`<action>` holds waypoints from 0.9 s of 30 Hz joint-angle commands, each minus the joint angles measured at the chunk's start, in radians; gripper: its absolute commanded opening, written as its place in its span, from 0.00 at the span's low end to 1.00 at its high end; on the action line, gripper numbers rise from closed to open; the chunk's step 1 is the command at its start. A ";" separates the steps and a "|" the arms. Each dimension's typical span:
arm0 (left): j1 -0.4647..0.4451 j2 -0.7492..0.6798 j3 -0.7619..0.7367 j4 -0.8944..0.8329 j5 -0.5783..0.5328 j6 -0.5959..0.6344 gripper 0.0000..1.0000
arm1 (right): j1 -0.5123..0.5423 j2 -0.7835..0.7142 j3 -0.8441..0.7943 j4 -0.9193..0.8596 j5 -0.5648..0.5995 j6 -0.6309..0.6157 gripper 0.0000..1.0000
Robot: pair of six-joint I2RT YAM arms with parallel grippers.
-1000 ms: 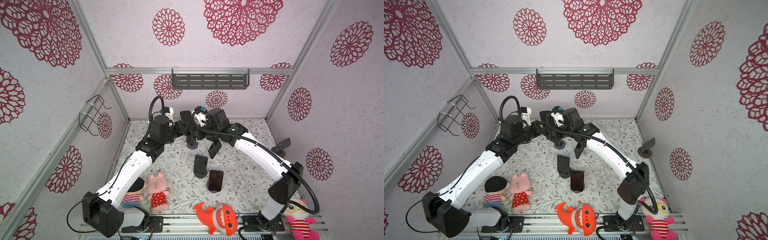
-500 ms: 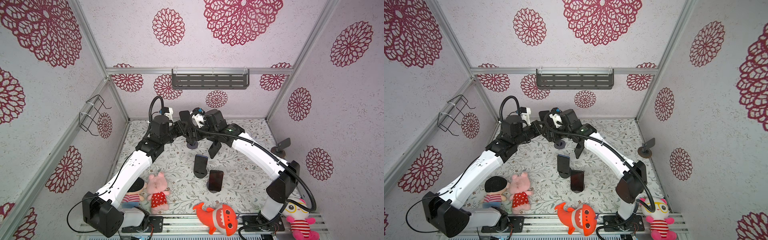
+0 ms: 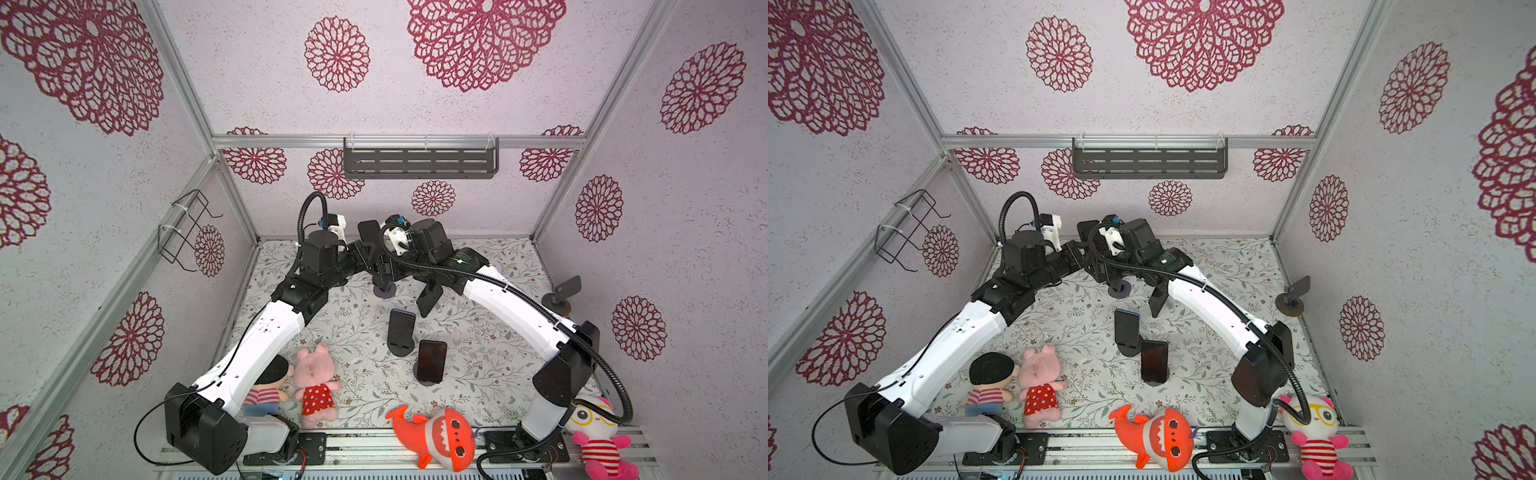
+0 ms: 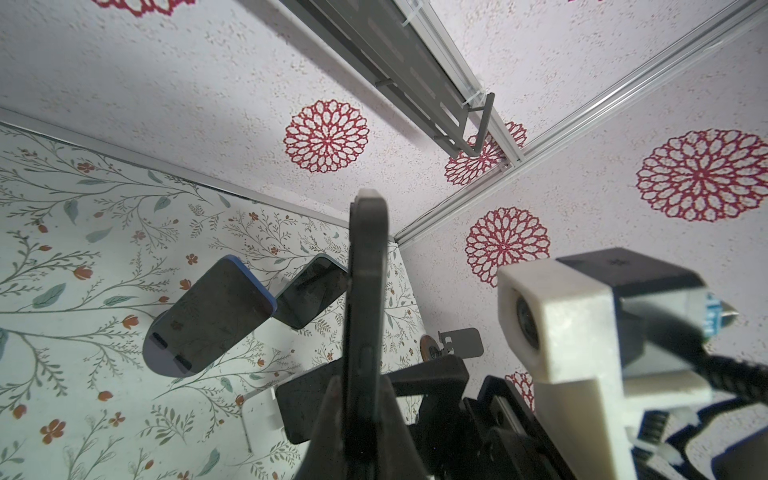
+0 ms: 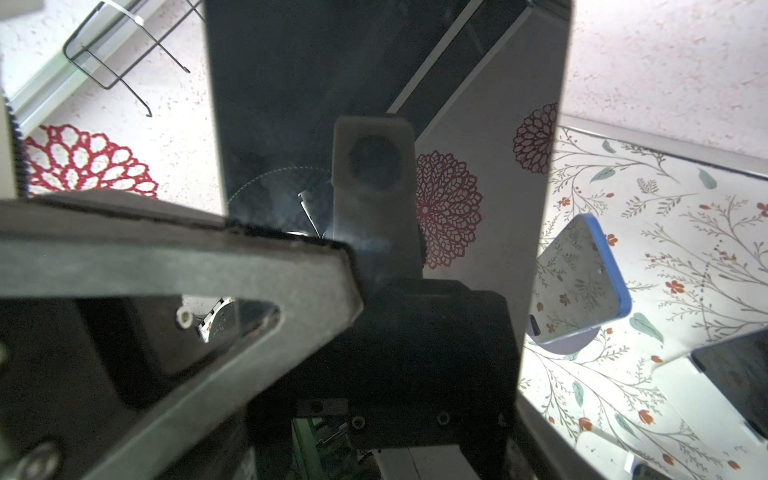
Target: Remove the phone from the phone stand
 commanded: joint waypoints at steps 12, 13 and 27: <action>-0.001 -0.027 -0.022 0.095 0.041 -0.028 0.56 | -0.002 -0.062 -0.085 0.106 0.112 -0.042 0.23; 0.002 -0.031 -0.026 0.092 0.041 -0.028 0.61 | -0.002 -0.066 -0.089 0.110 0.114 -0.042 0.23; 0.093 -0.109 -0.066 0.036 0.086 0.005 0.84 | -0.027 -0.125 -0.103 0.081 0.193 -0.025 0.20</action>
